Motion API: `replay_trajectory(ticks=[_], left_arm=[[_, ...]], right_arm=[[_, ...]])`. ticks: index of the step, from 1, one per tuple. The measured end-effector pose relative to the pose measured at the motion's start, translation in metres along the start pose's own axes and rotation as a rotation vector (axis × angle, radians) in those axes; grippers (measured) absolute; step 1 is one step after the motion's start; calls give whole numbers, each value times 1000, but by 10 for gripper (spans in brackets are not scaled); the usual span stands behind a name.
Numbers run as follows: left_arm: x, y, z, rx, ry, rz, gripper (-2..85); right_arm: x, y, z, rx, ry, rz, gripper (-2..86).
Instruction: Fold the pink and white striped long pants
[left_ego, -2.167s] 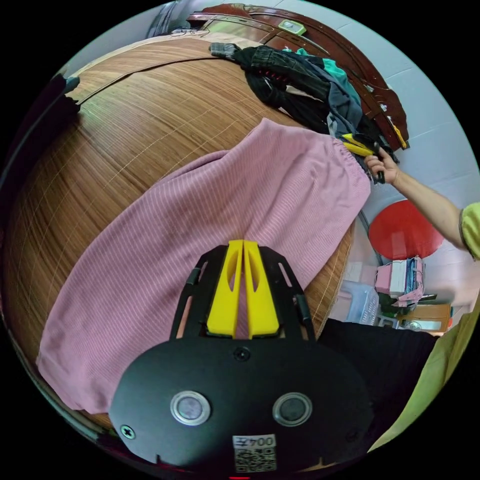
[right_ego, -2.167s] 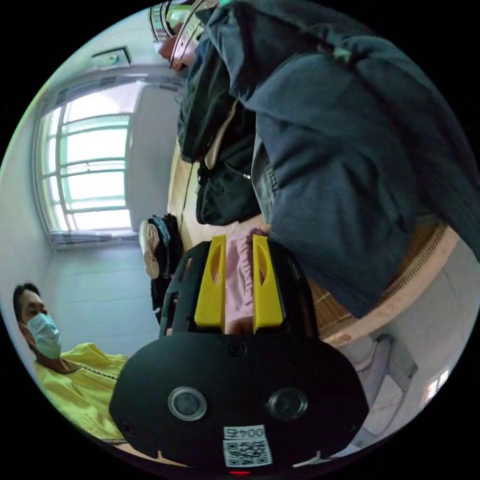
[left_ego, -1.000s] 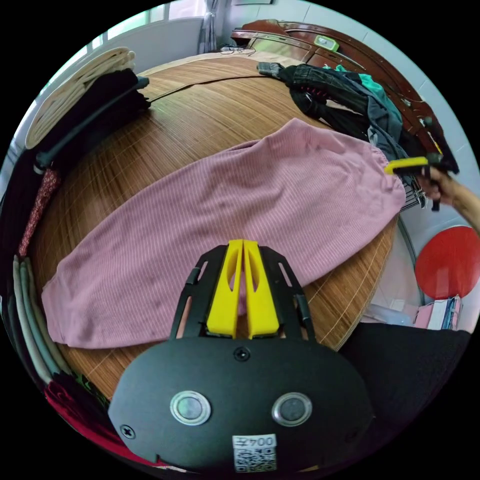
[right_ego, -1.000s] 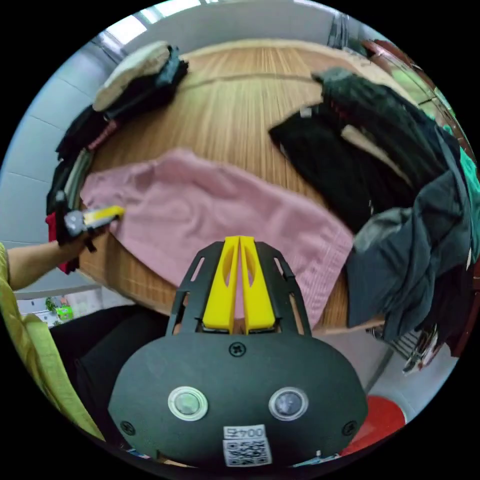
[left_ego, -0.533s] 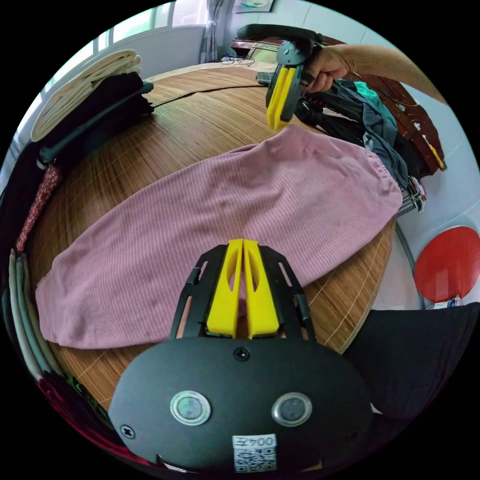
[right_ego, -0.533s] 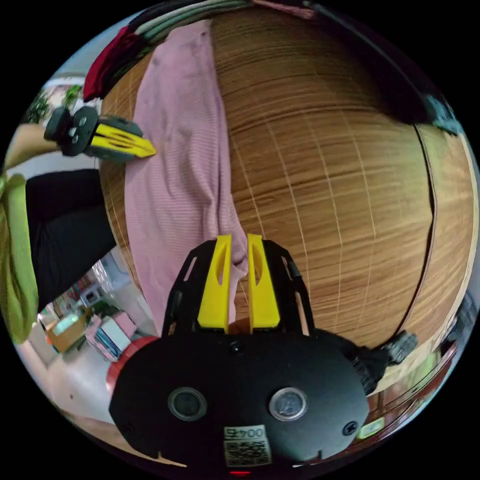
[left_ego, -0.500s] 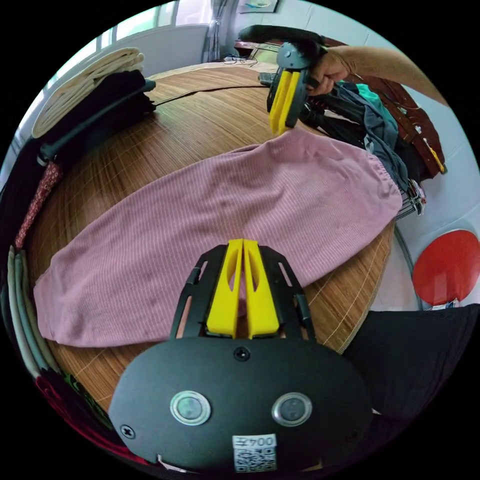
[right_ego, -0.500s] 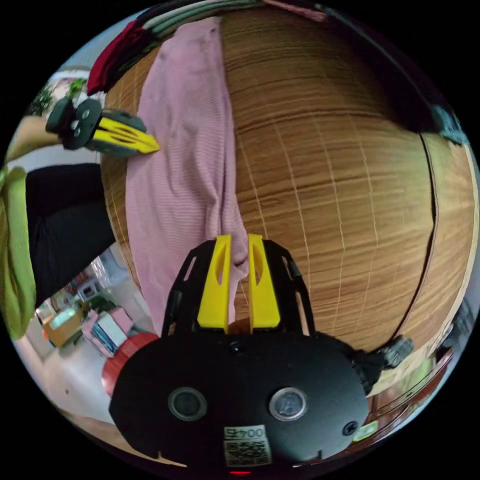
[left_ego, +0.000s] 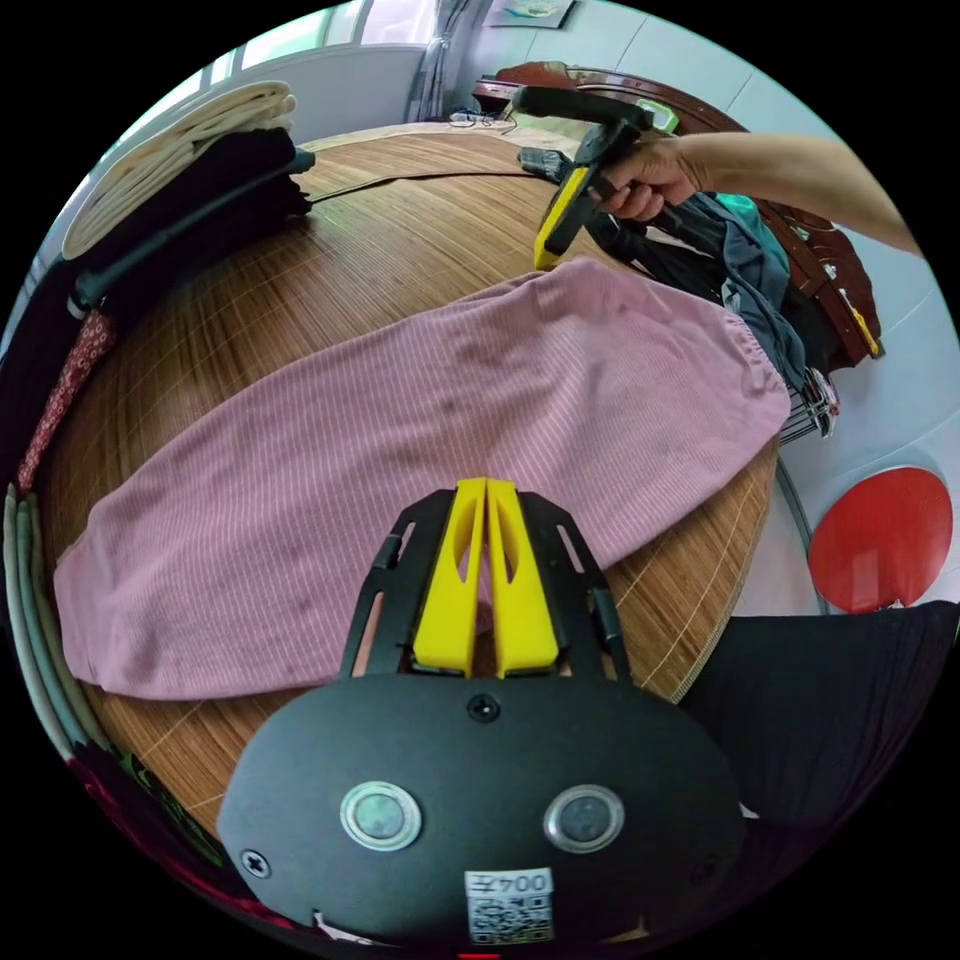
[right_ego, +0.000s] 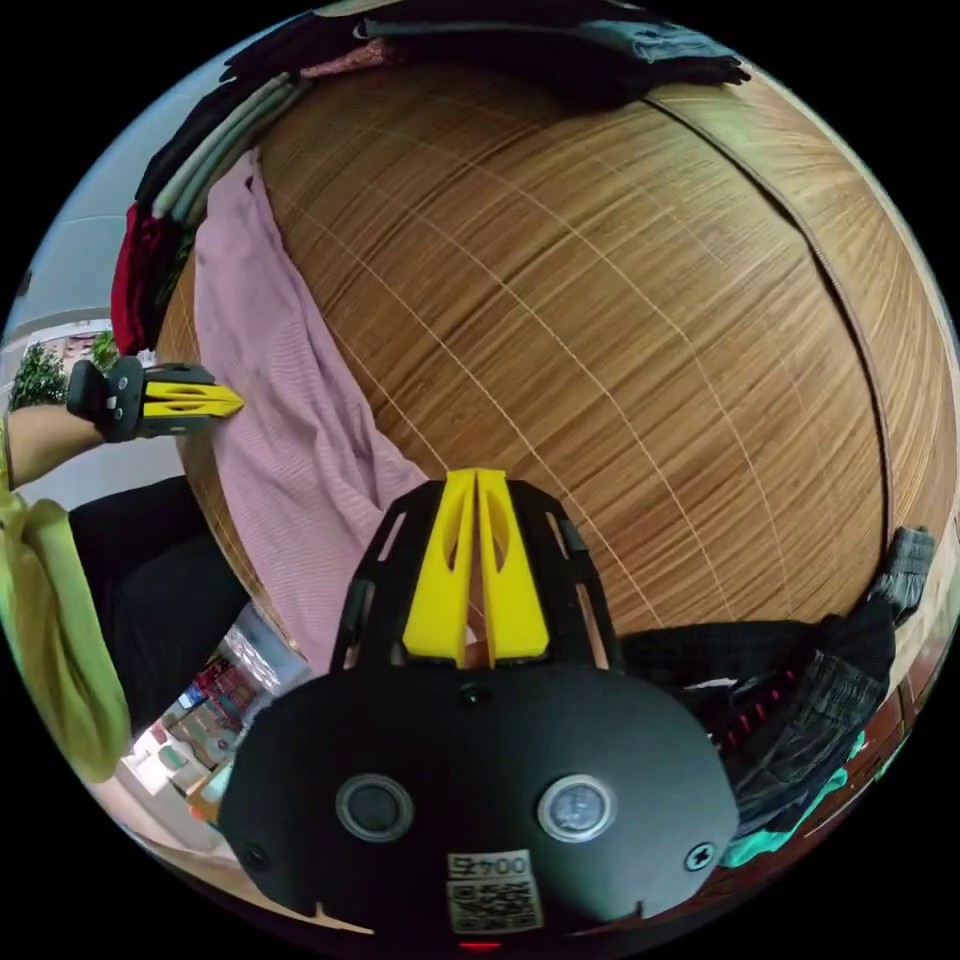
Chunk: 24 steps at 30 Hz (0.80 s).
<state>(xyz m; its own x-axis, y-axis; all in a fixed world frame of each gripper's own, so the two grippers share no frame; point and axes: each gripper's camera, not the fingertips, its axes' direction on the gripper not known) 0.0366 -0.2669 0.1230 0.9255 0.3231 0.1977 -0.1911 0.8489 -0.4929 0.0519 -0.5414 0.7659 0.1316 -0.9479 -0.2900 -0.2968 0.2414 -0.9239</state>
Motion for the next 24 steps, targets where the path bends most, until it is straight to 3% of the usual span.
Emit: replay_trajectory(ticks=[4,9,13,24], left_arm=[[-3,-3,-2,-6,19,-9,0],[-1,-12,-7,-35,9,-7,1],[-2,-19,-17,-26,-12,-15,1],[-9,-22,-9,-19,50,-70,1]], right_arm=[[-18,10,-38,122,-113,-111,11],[-44,-20,-14,-27,-8,-213,-3],[-35,-37,4,-91,-194,-224,6],[-62,-2,16,-103,-64,-312,51]])
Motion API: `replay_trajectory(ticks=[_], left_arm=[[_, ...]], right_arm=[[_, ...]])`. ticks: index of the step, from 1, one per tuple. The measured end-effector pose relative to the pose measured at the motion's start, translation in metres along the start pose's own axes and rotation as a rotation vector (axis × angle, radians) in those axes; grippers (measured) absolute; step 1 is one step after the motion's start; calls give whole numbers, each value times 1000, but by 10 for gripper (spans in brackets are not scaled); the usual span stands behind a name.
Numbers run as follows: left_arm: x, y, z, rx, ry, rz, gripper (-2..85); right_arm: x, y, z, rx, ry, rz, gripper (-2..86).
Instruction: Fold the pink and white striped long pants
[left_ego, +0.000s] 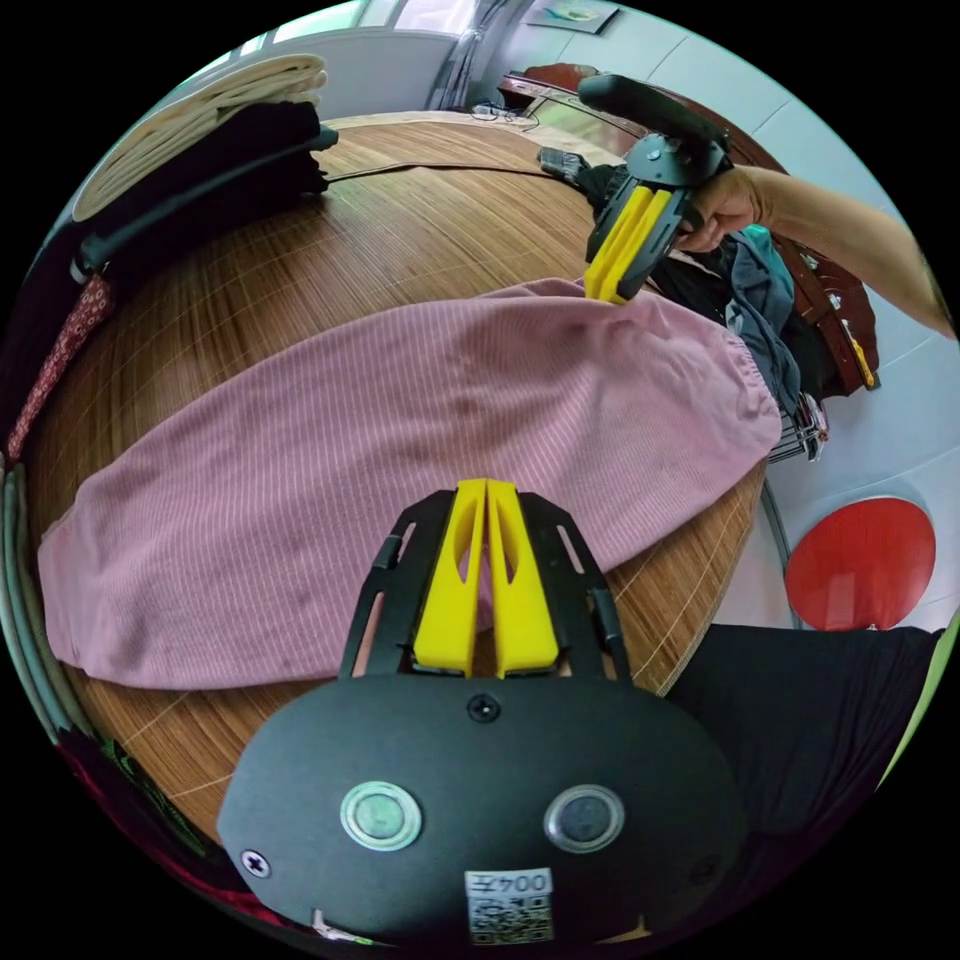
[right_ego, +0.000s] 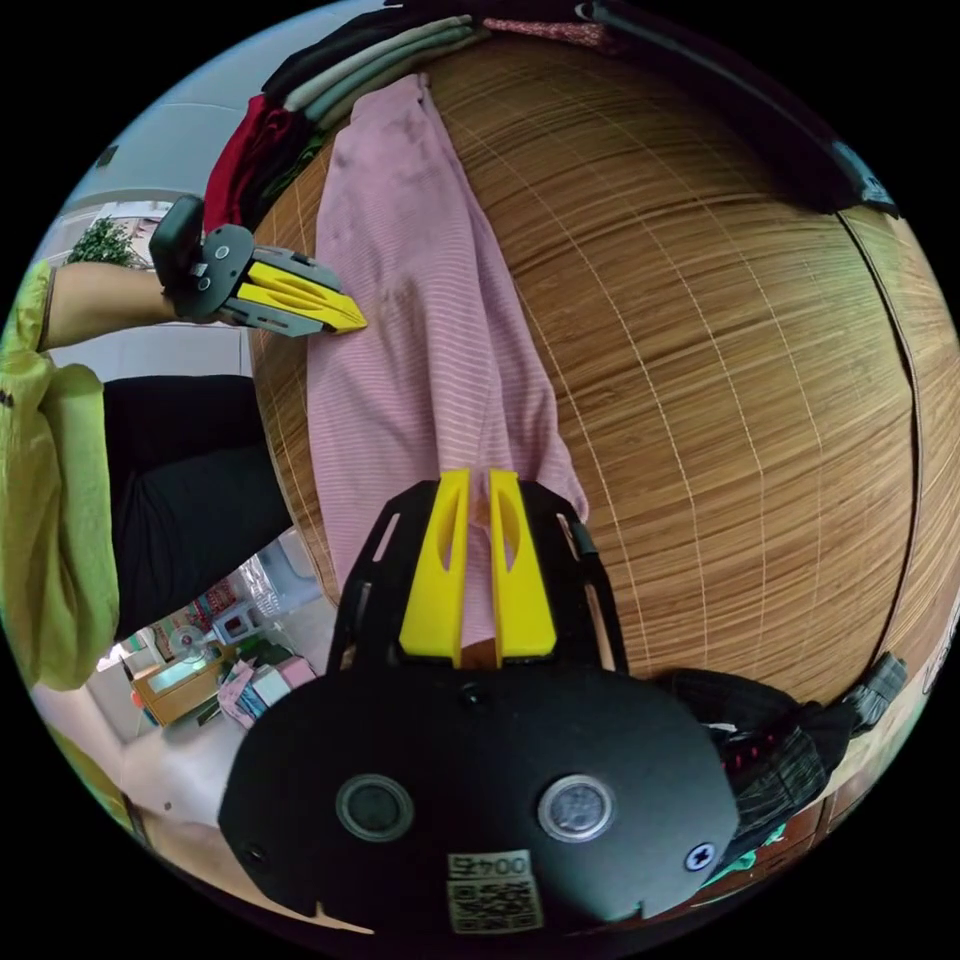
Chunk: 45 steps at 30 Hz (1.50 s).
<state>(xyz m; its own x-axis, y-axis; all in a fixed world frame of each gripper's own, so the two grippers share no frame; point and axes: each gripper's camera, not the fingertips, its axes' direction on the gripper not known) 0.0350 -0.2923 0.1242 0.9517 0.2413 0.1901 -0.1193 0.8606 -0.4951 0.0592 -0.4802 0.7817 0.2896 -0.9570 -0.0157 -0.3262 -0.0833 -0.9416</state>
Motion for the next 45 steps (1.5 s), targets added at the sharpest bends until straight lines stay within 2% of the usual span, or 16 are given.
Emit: replay_trajectory(ticks=[7,11,15,17,20,23,25,29,35,38,41,43,45], left_arm=[[2,-7,0,3,1,2,1],[5,-13,0,4,1,0,0],[6,-19,0,4,9,-6,0],[6,-21,0,6,16,-7,0],[8,-26,0,7,20,-8,0],[10,-31,-1,6,25,-13,1],[11,-35,-2,5,28,-13,1],[14,-41,-4,12,38,-16,1],[17,-67,-15,-67,51,-58,2],[19,-89,-47,70,75,-84,3],[20,-124,-63,156,135,-73,4],[24,-149,-57,150,152,-39,4],[31,-181,-41,130,193,2,4]], right_arm=[[-7,1,22,-79,58,-22,64],[-14,7,40,-93,120,-31,35],[-12,26,19,-79,155,-35,8],[5,38,4,-39,185,17,0],[37,53,3,-9,79,89,-3],[56,71,20,-39,191,204,0],[65,99,12,37,130,272,8],[52,146,0,162,-29,237,61],[10,196,19,155,15,148,64],[1,214,22,148,42,137,64],[0,254,11,272,87,286,56],[-16,296,13,363,78,408,51],[-41,322,28,366,76,447,49]])
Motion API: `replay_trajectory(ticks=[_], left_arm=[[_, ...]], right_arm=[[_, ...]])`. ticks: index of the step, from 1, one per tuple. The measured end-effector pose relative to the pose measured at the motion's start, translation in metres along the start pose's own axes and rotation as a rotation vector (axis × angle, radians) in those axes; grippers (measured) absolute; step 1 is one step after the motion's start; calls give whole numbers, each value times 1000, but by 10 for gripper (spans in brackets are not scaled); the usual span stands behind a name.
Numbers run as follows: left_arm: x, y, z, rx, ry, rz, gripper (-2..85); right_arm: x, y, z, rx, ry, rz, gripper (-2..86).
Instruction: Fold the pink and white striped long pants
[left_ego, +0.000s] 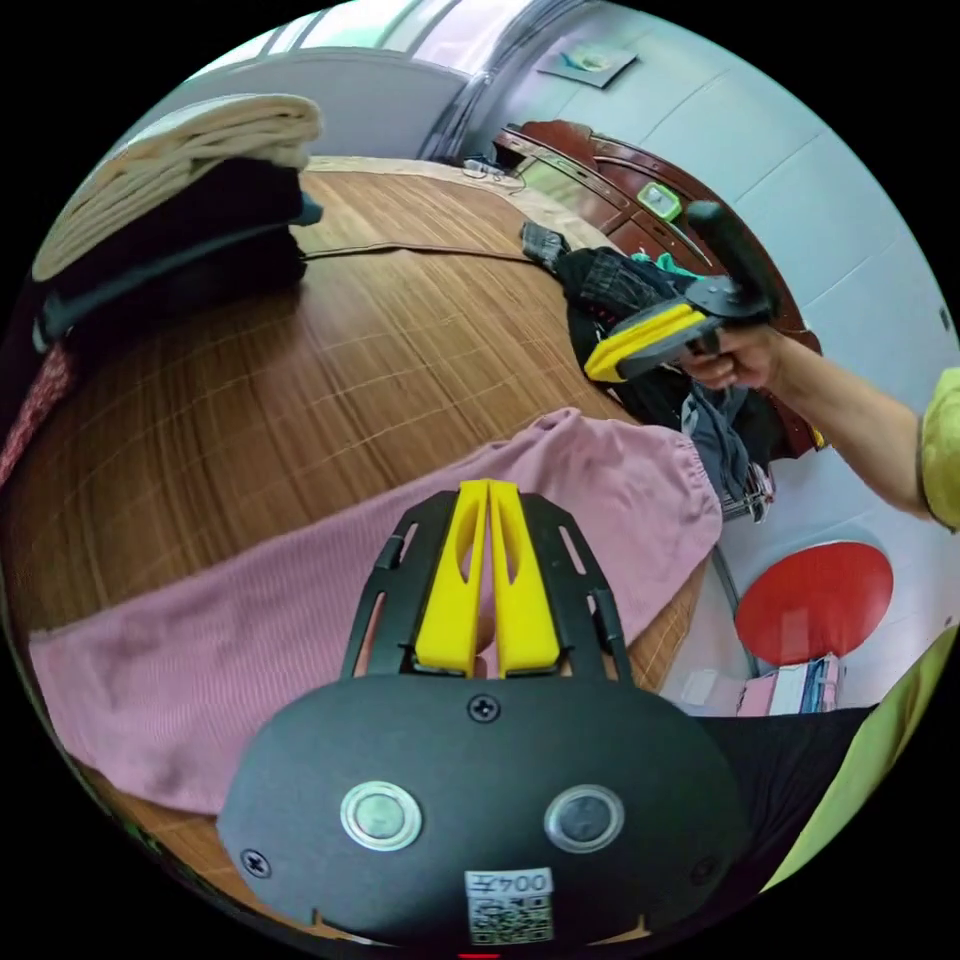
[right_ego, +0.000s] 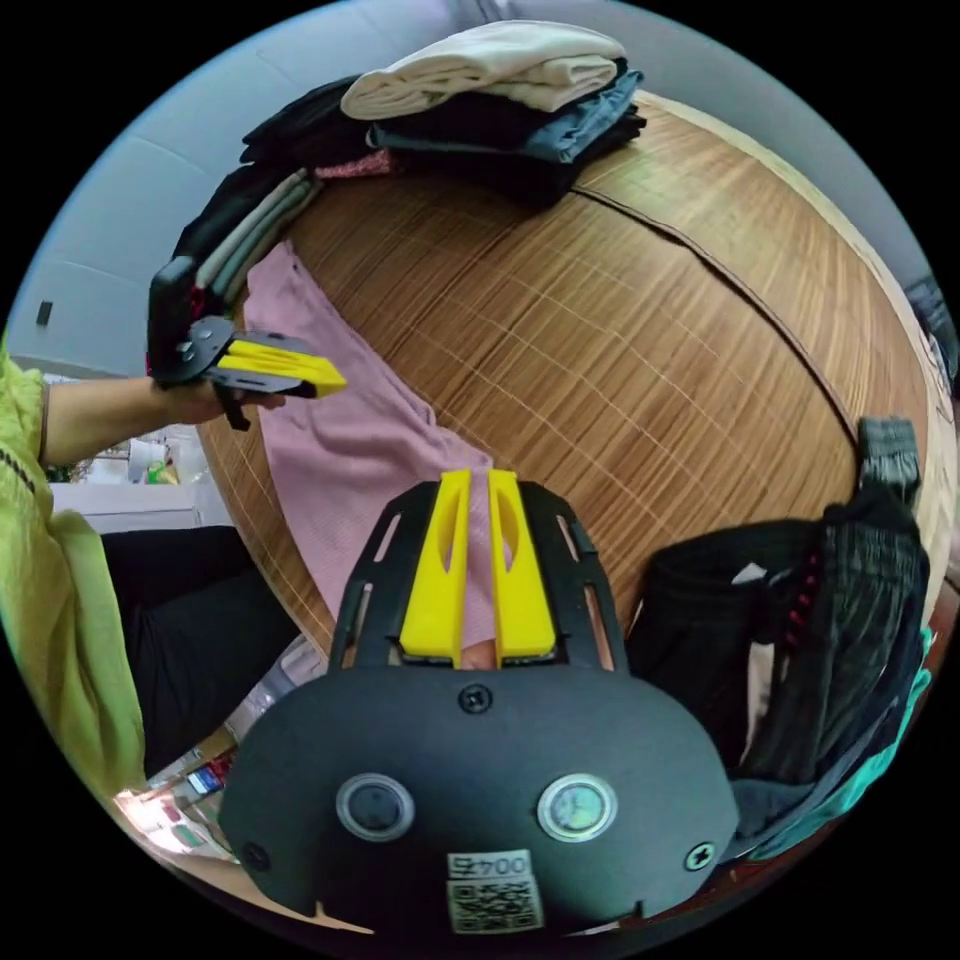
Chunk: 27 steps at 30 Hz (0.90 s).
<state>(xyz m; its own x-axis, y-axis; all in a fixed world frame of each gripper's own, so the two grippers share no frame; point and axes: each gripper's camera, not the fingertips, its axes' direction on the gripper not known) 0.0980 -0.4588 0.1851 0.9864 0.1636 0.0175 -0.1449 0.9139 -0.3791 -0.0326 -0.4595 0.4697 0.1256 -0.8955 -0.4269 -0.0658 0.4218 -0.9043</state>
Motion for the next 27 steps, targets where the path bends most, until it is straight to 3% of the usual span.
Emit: replay_trajectory(ticks=[3,7,11,16,19,22,25,27], left_arm=[[14,-31,32,-80,78,86,3],[24,-55,58,-149,-42,132,3],[2,-75,53,-127,76,-148,5],[3,-87,30,-56,169,-277,4],[23,-103,7,2,217,-225,2],[65,-119,11,-60,197,-53,2],[102,-132,29,-143,95,74,3],[109,-146,32,-118,-22,45,4]], right_arm=[[-22,51,26,-38,-4,27,52],[12,95,59,25,86,265,15],[40,164,43,221,-76,525,29],[8,309,0,223,136,729,101],[-7,399,-6,205,223,909,113],[-17,461,6,224,157,1025,120],[-23,479,20,313,24,1027,85],[-27,474,16,287,82,1004,77]])
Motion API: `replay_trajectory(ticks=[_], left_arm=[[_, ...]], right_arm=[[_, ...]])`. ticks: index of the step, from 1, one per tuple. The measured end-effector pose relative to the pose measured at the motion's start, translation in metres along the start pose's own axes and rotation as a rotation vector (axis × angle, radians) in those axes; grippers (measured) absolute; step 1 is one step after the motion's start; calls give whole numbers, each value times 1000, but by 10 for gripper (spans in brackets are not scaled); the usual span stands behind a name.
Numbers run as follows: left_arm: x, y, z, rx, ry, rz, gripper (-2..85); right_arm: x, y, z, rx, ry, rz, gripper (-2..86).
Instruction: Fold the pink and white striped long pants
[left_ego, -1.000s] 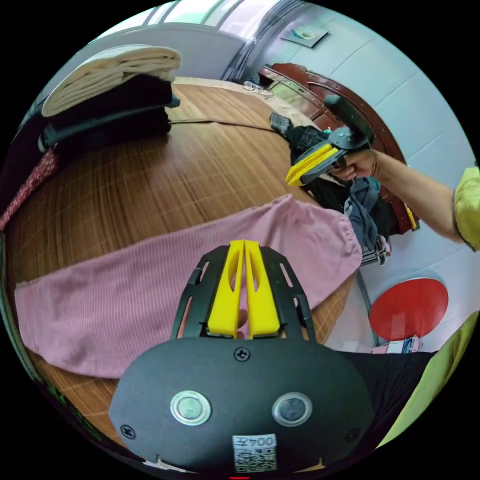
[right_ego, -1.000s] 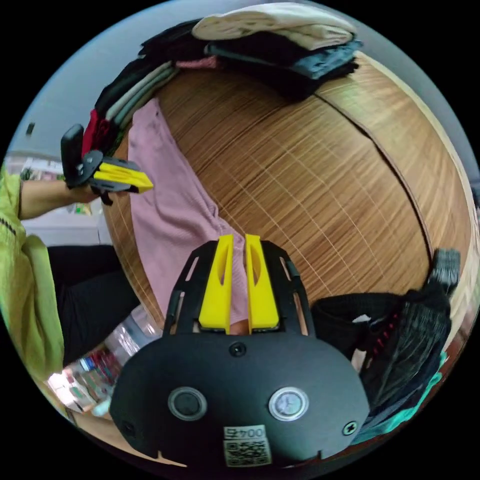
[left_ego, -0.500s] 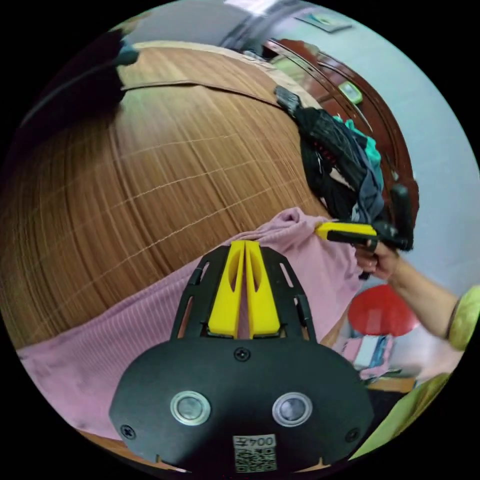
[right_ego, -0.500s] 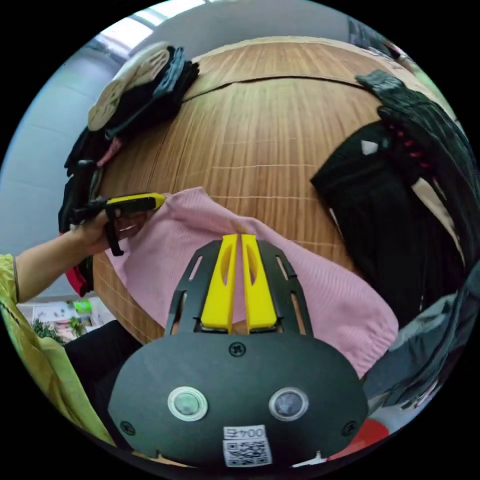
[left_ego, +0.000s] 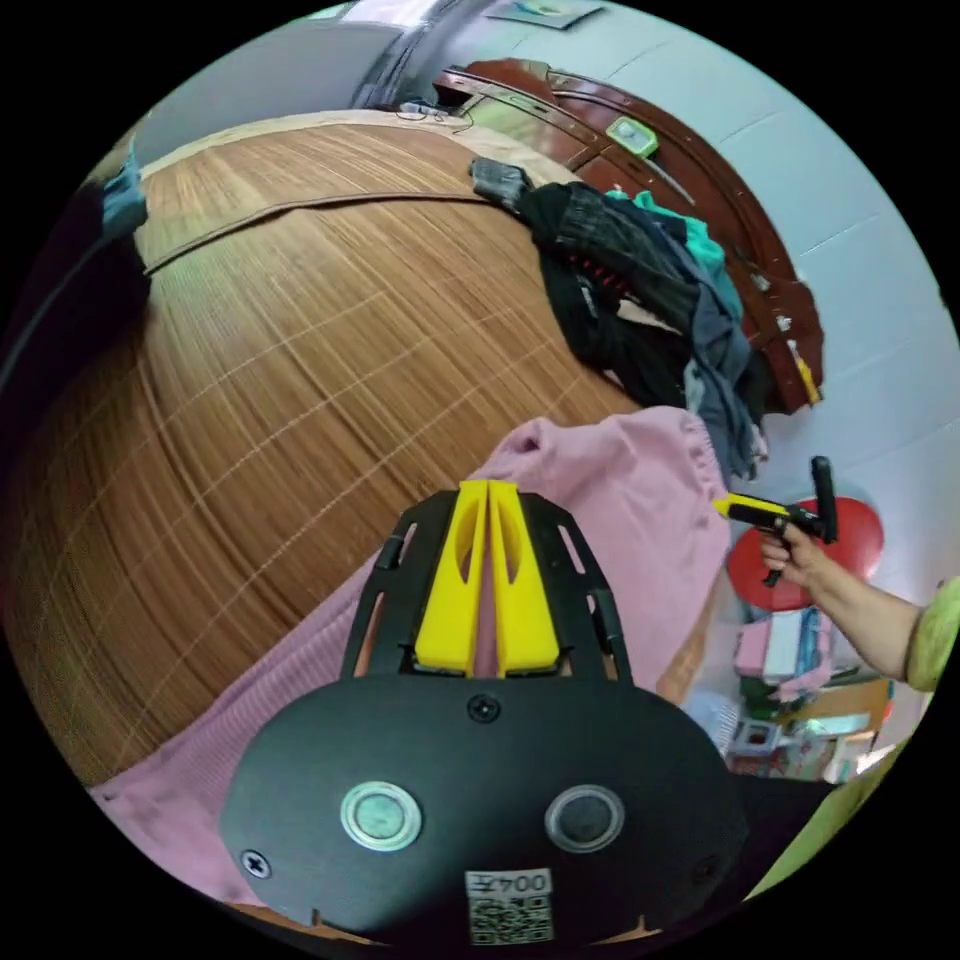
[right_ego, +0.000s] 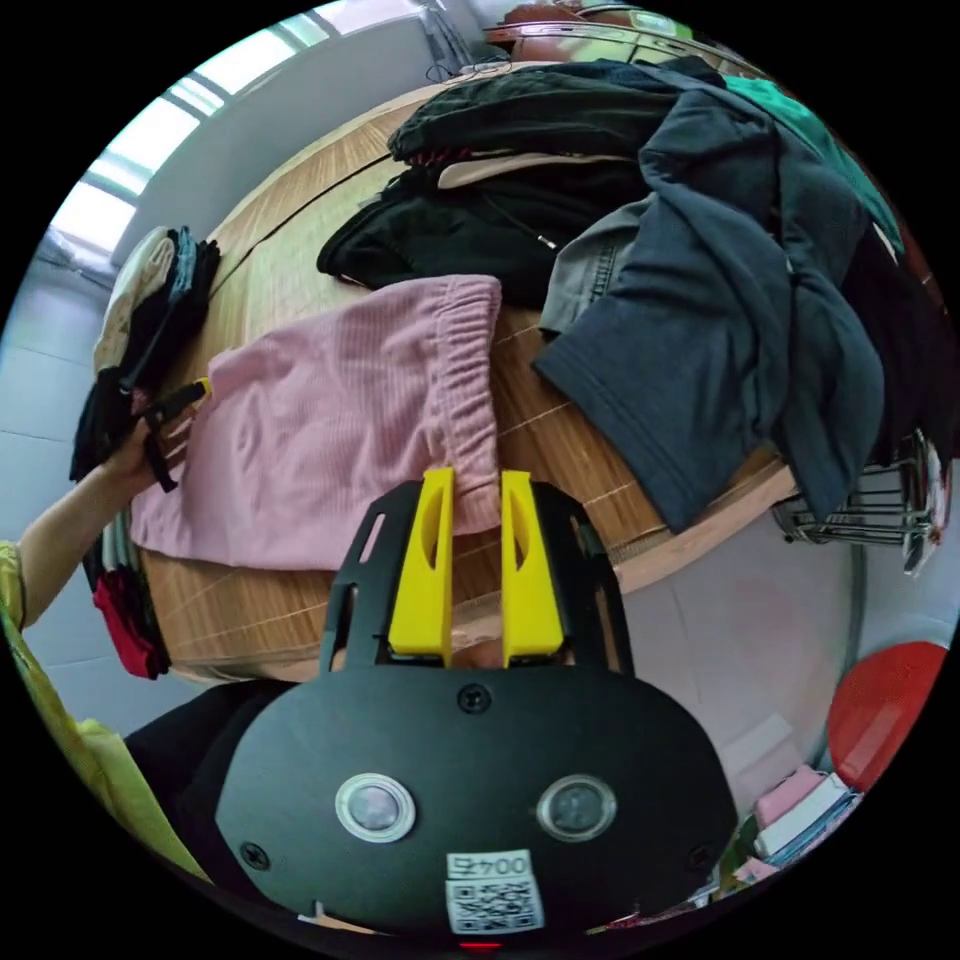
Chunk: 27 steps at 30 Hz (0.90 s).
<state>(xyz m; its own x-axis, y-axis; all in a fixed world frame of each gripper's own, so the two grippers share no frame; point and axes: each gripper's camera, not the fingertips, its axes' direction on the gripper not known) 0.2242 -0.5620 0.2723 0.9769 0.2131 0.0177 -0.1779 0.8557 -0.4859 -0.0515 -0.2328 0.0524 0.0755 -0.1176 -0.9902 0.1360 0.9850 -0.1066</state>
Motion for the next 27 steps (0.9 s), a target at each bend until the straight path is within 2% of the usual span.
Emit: replay_trajectory(ticks=[3,5,8,10,15,20,21,22,24,27], left_arm=[[-12,-15,-12,54,-19,-207,3],[-12,-21,-25,72,10,-259,2],[1,-16,-72,187,40,-251,3],[10,-2,-101,204,18,-224,4],[28,86,-178,147,-175,-209,7],[21,169,-237,98,-290,-303,8],[12,182,-248,83,-310,-344,8],[7,188,-252,74,-314,-361,8],[-17,201,-262,17,-284,-418,7],[-20,199,-306,136,-274,-469,7]], right_arm=[[8,9,-16,35,15,71,77],[8,16,-28,39,0,98,83],[-19,30,-70,149,105,104,84],[-65,37,-90,192,156,19,66],[-186,38,-72,120,104,-236,1],[-246,32,-34,48,154,-230,-7],[-252,32,-16,-32,194,-224,-7],[-258,37,-19,52,202,-245,-7],[-267,35,-22,35,220,-241,-7],[-293,23,-41,-13,241,-248,-8]])
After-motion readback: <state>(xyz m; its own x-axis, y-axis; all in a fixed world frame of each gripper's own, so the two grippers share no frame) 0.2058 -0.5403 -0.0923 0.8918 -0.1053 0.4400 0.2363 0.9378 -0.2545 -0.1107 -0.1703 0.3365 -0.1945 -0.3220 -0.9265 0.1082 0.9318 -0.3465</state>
